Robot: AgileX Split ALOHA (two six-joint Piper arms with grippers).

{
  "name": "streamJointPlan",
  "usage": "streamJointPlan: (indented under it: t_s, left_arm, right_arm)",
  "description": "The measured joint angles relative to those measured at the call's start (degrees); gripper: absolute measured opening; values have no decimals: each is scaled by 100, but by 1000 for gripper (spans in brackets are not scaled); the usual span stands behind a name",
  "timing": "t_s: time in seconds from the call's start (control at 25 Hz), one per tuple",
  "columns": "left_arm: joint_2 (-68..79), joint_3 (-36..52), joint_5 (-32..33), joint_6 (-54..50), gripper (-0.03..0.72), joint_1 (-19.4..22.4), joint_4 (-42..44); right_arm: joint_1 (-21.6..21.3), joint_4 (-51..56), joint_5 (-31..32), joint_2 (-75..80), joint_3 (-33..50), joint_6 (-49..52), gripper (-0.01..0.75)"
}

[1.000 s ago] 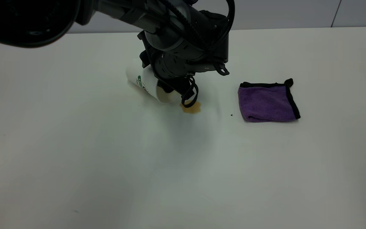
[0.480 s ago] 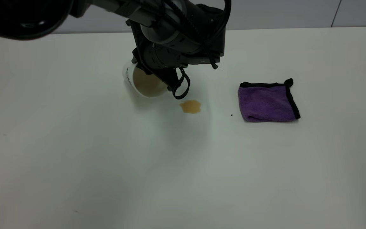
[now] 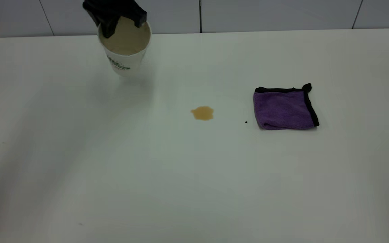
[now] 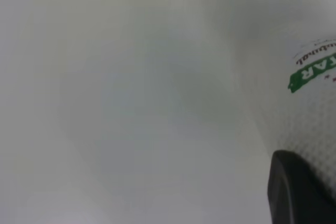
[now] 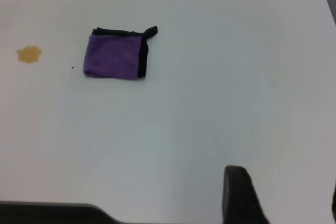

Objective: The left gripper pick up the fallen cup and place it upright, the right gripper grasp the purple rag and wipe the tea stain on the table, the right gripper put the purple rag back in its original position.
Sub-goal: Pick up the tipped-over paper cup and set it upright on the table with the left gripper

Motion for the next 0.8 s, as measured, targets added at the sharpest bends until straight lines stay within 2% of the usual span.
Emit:
streamJointPlan:
  t_s: [0.12,0.32,0.48,0.8]
  left_arm:
    - [65,0,98,931,-24,625,-1330]
    - [203,0,262,1632,-24,1218,-2519]
    - [313,0,298,1812,-24,1266,-2693]
    - [381,6,341,1869,-22,1008,-2750]
  right_arm:
    - [0,0,0,0,0,0,450]
    - [0,0,0,0,0,0,450]
    - [0,0,-4,0,0,0,450]
    - [0,0,-4,0,0,0,450]
